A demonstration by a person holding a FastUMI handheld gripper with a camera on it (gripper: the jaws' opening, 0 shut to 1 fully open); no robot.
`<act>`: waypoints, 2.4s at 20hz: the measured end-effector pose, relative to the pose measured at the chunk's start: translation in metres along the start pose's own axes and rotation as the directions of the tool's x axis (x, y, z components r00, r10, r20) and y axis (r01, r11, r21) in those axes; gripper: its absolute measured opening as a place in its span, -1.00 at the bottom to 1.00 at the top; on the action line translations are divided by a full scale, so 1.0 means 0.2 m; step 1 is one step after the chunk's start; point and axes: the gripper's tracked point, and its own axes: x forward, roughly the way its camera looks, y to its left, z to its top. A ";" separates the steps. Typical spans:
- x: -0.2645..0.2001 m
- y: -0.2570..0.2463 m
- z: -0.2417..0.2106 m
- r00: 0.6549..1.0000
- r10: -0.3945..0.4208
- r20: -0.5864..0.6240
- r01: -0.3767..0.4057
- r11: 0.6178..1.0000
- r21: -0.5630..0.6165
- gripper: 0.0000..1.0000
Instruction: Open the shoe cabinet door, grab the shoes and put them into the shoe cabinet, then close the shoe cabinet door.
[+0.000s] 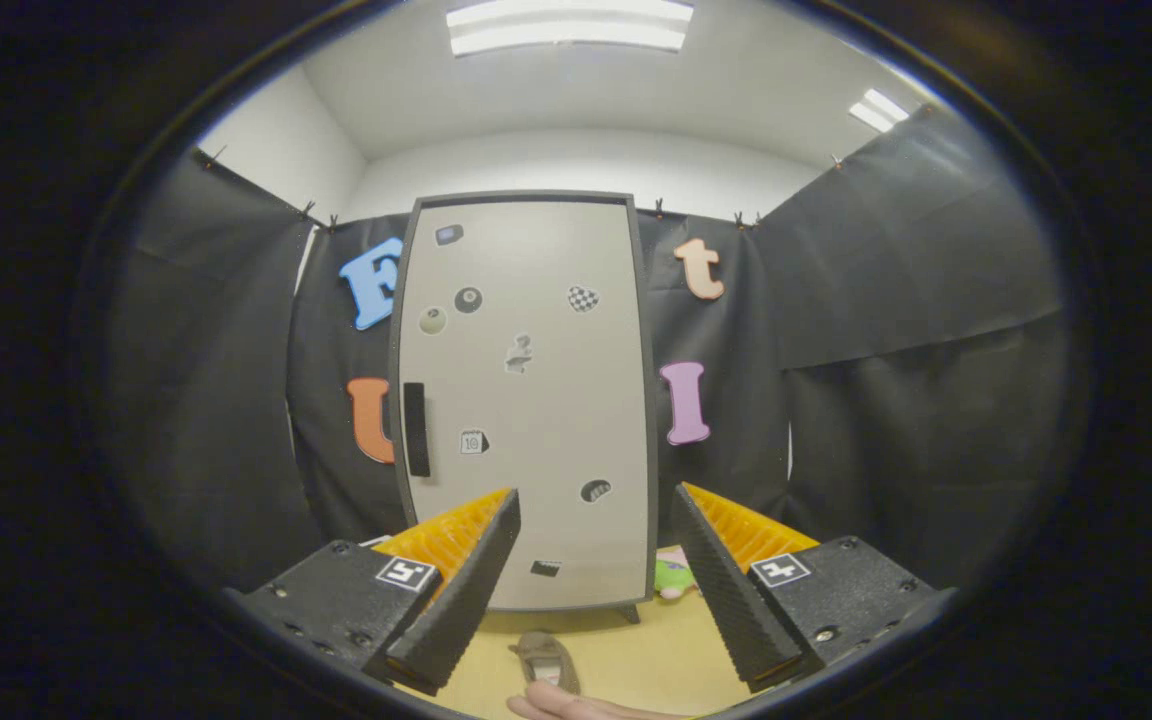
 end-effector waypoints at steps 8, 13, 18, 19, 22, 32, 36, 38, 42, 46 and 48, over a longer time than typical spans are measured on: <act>0.07 0.18 -0.01 0.995 0.096 0.013 -0.095 0.995 -0.020 0.98; 0.25 0.39 0.08 0.990 0.127 0.063 -0.127 0.992 -0.010 0.98; 0.51 0.70 0.07 0.977 0.212 0.032 -0.209 0.975 -0.079 0.98; 0.56 0.77 0.06 0.973 0.230 0.024 -0.227 0.970 -0.089 0.98; 0.72 0.92 0.04 0.967 0.254 0.012 -0.251 0.962 -0.112 1.00; 1.21 1.09 -0.10 0.960 0.243 -0.135 -0.245 0.970 0.007 0.82; 1.23 1.17 -0.15 0.952 0.257 -0.167 -0.258 0.966 0.013 -0.01; 1.27 1.17 -0.16 0.955 0.242 -0.172 -0.248 0.969 -0.012 -0.19; 1.28 1.17 -0.16 0.946 0.243 -0.216 -0.241 0.970 0.038 -0.23; 1.26 1.16 -0.16 0.940 0.260 -0.222 -0.260 0.965 0.029 -0.34; 1.24 1.15 -0.16 0.927 0.300 -0.226 -0.300 0.953 0.037 -0.37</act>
